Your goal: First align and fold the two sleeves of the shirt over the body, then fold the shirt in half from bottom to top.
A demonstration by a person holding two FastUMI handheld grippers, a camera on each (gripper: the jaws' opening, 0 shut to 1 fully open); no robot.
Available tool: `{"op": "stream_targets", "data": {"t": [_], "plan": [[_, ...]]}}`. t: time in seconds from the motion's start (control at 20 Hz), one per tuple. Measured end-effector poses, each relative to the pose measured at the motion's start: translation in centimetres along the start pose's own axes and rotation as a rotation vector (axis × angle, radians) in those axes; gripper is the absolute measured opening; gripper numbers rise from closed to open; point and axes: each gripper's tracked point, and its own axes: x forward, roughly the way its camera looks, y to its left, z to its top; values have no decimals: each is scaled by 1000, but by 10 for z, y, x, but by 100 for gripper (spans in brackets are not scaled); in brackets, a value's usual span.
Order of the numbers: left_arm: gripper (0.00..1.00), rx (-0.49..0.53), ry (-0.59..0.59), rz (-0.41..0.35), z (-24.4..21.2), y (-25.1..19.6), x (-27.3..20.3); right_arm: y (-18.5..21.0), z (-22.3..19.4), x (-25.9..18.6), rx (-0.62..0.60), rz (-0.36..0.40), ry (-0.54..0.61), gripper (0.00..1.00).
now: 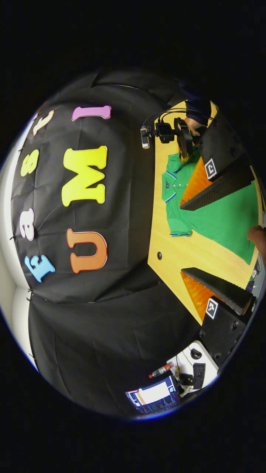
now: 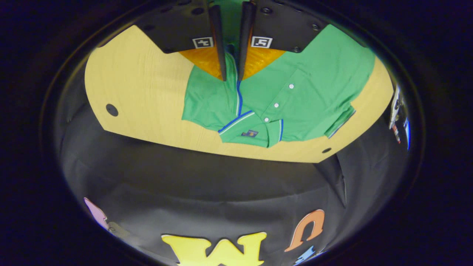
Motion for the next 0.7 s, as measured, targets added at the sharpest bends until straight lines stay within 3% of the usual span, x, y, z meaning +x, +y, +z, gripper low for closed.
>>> {"op": "stream_targets", "data": {"t": [0.05,0.1,0.2,0.25,0.35,0.6,0.7], "plan": [[100,-17,-6,-36,4,-2,12,-1,7,-9,13,-15,-23,25],[100,-19,-11,-66,7,-2,23,-3,15,-19,16,-36,-39,24],[100,5,-16,-87,13,8,53,3,31,-43,30,-60,-78,45],[100,12,-20,-96,16,12,67,3,38,-56,31,-87,-98,47],[100,9,-20,-107,20,16,96,6,55,-84,41,-129,-149,61],[100,-27,71,-143,1,9,152,33,75,-150,78,-159,-244,75],[100,-32,128,-135,-16,9,168,38,82,-180,112,-196,-274,93]]}}
